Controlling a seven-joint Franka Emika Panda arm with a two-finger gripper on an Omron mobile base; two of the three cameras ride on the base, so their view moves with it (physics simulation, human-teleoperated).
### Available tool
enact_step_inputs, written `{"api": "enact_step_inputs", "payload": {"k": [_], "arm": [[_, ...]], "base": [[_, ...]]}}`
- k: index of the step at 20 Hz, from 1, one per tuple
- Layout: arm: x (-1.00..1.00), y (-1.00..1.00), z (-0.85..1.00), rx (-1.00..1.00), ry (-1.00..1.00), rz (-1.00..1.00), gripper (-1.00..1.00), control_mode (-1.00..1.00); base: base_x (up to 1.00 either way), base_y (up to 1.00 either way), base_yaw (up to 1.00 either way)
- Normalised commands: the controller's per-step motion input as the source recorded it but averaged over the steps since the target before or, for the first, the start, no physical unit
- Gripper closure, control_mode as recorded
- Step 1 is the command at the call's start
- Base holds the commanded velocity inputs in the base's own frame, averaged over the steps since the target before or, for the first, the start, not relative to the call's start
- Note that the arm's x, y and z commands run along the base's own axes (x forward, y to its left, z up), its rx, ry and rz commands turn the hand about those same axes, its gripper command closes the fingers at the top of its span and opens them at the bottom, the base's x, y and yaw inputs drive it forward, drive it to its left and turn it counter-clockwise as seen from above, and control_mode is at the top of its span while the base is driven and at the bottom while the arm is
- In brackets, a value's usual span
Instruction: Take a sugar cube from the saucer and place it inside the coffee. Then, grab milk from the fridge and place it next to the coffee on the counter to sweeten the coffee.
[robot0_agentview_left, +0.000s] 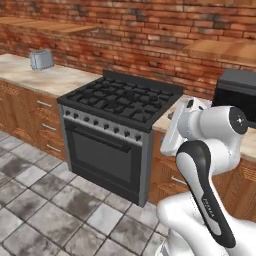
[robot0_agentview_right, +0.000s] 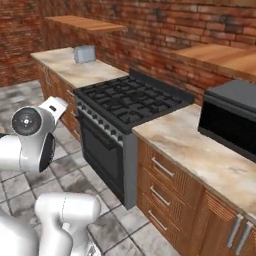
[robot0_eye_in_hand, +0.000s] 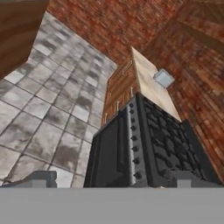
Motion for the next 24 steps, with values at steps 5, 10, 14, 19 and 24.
{"api": "enact_step_inputs", "payload": {"k": [5, 10, 14, 19, 24], "arm": [[0.0, 0.0, 0.0, 0.0, 0.0, 0.0, -1.0, 1.0], [0.0, 0.0, 0.0, 0.0, 0.0, 0.0, -1.0, 1.0], [0.0, 0.0, 0.0, 0.0, 0.0, 0.0, -1.0, 1.0], [0.0, 0.0, 0.0, 0.0, 0.0, 0.0, -1.0, 1.0], [0.0, 0.0, 0.0, 0.0, 0.0, 0.0, -1.0, 1.0]], "base": [[0.11, 0.33, 0.48], [0.18, 0.24, 0.46], [0.12, 0.14, 0.51], [0.06, 0.16, 0.5], [0.01, 0.08, 0.53]]}}
